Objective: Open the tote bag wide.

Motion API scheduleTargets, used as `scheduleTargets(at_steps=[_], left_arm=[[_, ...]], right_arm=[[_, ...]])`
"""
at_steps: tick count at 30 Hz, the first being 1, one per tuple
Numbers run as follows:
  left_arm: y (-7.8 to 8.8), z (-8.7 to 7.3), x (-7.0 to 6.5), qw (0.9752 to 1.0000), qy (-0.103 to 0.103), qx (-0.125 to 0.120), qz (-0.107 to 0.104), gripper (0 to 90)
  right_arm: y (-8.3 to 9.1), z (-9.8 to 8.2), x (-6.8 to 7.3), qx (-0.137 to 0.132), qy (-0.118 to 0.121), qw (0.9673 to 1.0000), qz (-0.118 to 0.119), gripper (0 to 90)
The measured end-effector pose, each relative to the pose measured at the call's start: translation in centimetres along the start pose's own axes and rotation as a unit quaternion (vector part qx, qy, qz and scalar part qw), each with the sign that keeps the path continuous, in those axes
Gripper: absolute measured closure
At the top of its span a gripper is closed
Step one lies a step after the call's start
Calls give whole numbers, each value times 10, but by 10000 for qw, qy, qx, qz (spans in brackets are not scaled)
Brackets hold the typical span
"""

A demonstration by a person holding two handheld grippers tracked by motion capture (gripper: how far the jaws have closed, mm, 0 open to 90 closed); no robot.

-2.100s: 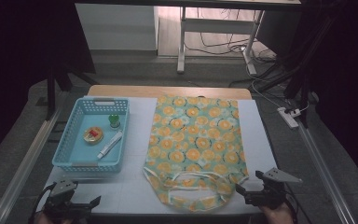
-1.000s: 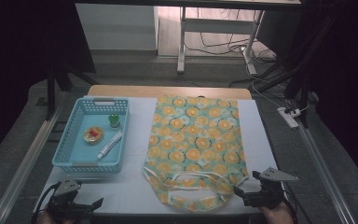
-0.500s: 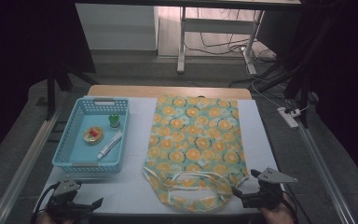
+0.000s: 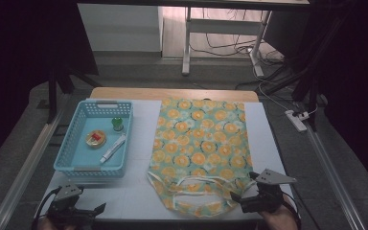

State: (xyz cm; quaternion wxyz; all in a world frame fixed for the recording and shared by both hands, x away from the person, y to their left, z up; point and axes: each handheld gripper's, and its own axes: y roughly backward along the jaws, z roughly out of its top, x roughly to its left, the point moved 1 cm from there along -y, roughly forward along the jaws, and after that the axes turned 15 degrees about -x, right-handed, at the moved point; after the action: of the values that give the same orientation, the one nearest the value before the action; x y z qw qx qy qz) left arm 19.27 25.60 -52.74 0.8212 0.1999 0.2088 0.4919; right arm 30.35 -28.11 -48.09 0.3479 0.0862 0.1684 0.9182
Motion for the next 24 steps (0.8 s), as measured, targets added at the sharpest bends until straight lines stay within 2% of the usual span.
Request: scheduleTargets(at_steps=[4, 10, 12, 16, 18, 24], left_arm=[[0, 0, 0, 10000, -3, -1, -7, 0], [0, 0, 0, 10000, -7, 3, -1, 0], [0, 0, 0, 10000, -3, 6, 2, 0], [0, 0, 0, 10000, -1, 2, -2, 0], [0, 0, 0, 10000, 6, 6, -7, 0], [0, 0, 0, 10000, 9, 4, -16, 0]], right_arm=[[-6, 3, 4, 69, -41, 9999, 104, 0], [-16, 9, 14, 161, 129, 9992, 348, 0], [-23, 12, 22, 230, 234, 9982, 498, 0], [-31, 15, 28, 334, 363, 9968, 623, 0], [-39, 16, 32, 440, 501, 9953, 707, 0], [-52, 16, 36, 577, 551, 9929, 879, 0]])
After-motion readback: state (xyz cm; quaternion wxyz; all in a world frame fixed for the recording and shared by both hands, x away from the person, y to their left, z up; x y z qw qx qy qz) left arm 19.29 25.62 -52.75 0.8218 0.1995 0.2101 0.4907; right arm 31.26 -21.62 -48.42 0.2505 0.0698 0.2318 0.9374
